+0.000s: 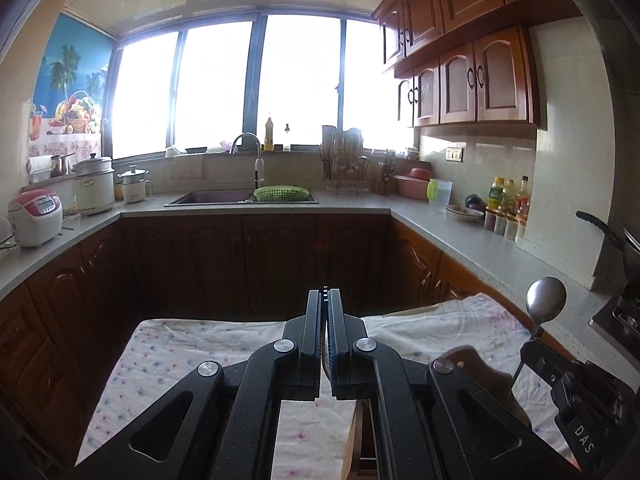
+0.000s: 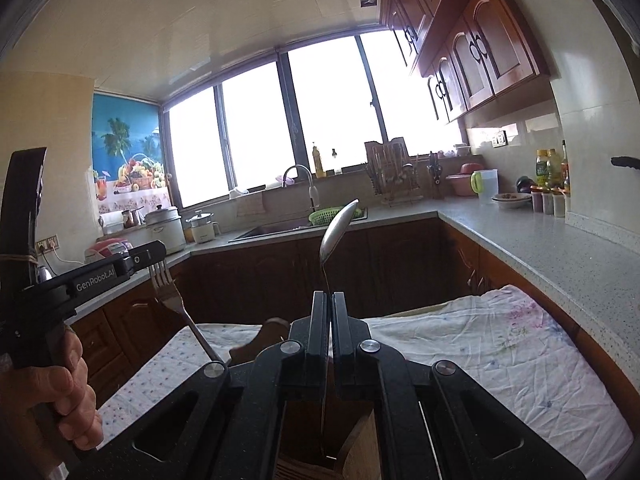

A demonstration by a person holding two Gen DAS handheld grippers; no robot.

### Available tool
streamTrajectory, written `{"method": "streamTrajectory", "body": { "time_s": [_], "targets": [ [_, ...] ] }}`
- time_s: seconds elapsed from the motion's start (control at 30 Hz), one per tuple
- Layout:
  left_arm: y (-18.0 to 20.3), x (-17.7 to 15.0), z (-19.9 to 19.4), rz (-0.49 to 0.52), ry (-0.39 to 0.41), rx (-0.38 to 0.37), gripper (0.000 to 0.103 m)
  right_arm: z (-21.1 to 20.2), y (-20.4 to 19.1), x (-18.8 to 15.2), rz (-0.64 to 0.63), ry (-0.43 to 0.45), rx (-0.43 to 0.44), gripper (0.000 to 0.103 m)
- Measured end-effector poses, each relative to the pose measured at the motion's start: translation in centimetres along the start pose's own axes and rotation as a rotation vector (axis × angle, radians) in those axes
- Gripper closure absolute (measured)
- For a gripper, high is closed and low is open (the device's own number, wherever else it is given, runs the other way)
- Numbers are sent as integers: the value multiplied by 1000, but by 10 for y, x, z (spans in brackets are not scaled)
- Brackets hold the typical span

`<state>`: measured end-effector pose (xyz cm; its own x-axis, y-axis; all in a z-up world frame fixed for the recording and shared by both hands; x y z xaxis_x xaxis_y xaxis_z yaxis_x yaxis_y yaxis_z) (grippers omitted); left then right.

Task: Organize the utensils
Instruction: 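Lift the fork with the left gripper while the right gripper lifts the spoon toward the holder, then lower the fork into the holder and open the left gripper while the right releases the spoon there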

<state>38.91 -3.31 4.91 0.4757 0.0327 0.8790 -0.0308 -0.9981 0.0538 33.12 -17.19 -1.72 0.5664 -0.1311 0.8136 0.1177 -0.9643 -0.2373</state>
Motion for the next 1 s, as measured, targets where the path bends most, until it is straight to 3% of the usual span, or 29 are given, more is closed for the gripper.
{"method": "streamTrajectory", "body": {
  "time_s": [0.3, 0.4, 0.63, 0.73, 0.8, 0.83, 0.87, 1.0],
  "targets": [
    [-12, 3, 30, 27, -64, -44, 102, 18, 16, -35, 45, -144, 36, 101],
    [-34, 2, 5, 34, -63, -45, 102, 19, 16, -35, 41, -154, 39, 101],
    [-31, -3, -3, 37, -75, -55, 101, 20, 17, -33, 64, -173, 48, 101],
    [-31, -3, -9, 19, -92, -74, 90, 20, 19, -32, 73, -179, 53, 95],
    [-34, -1, -18, 8, -77, -64, 74, 16, 22, -29, 87, -177, 59, 94],
    [-37, 1, -24, 6, -63, -56, 71, 13, 23, -27, 93, -172, 61, 90],
    [-38, 1, -30, 2, -51, -53, 67, 8, 24, -26, 101, -164, 60, 78],
    [-49, -7, -53, -29, -29, -35, 45, -19, 32, -17, 150, -112, 81, 57]
  ]
}}
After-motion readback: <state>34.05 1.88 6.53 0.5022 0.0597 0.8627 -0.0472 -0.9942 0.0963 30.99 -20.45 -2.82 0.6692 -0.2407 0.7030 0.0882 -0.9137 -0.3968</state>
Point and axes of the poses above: each gripper's, at about its wrist camera, not at the fingertips, and z roughly the way its jaws point, y to its right, x to its top, the point moved 2 cm from there along z, roughly the way its jaws point, and after that the axes turned 8 degrees about -y, right-handed, at the moved point
